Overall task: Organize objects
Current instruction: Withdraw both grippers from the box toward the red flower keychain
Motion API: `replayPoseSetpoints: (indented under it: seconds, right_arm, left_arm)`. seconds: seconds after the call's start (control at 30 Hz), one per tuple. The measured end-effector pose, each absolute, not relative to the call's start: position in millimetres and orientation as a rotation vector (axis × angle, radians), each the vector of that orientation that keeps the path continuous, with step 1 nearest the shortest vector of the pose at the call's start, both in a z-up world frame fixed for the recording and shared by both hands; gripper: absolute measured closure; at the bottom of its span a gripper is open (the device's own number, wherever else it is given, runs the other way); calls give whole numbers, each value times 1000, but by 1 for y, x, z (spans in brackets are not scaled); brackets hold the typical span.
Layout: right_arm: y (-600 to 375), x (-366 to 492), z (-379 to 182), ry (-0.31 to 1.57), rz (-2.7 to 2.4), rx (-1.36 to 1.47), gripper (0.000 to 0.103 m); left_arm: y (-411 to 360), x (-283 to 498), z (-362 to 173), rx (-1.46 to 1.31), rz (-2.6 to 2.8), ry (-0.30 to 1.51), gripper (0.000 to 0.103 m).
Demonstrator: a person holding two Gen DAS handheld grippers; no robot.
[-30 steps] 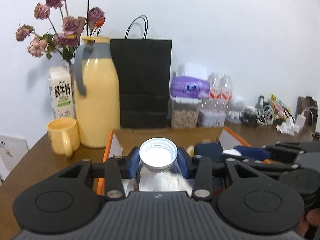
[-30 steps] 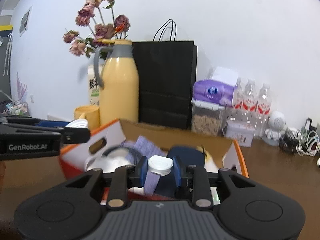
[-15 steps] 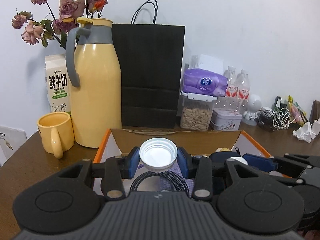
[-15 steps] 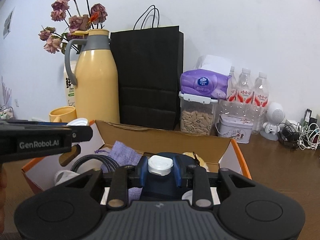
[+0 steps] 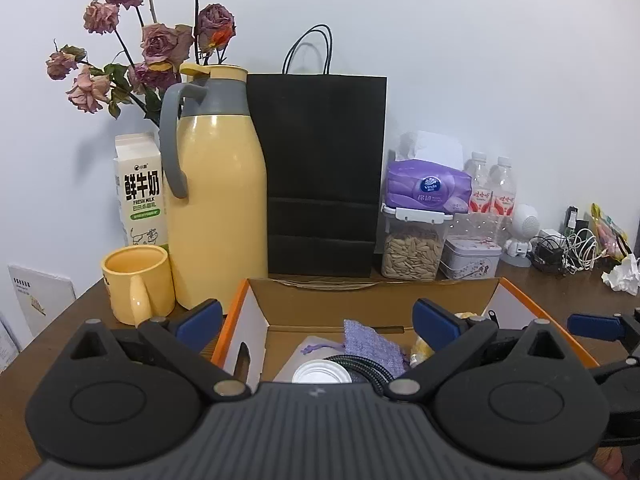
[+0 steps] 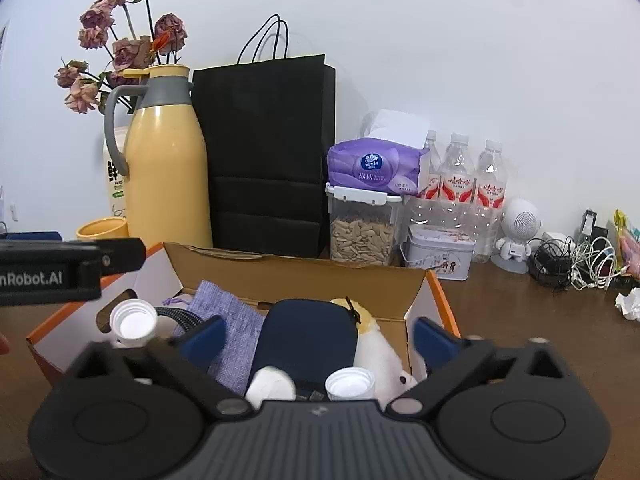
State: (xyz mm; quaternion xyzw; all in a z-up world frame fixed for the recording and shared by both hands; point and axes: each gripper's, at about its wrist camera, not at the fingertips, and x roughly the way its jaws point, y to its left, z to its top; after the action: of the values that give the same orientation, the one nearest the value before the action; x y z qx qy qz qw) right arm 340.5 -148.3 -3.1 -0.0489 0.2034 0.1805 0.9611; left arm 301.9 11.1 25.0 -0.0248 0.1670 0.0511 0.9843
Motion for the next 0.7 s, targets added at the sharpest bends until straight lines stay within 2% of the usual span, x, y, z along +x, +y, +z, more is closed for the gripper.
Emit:
replayPoseSetpoints:
  seconds: [0.7]
  right_arm:
    - [-169, 309, 5, 370, 386, -85, 0]
  left_arm:
    - [20, 261, 27, -39, 67, 312, 0]
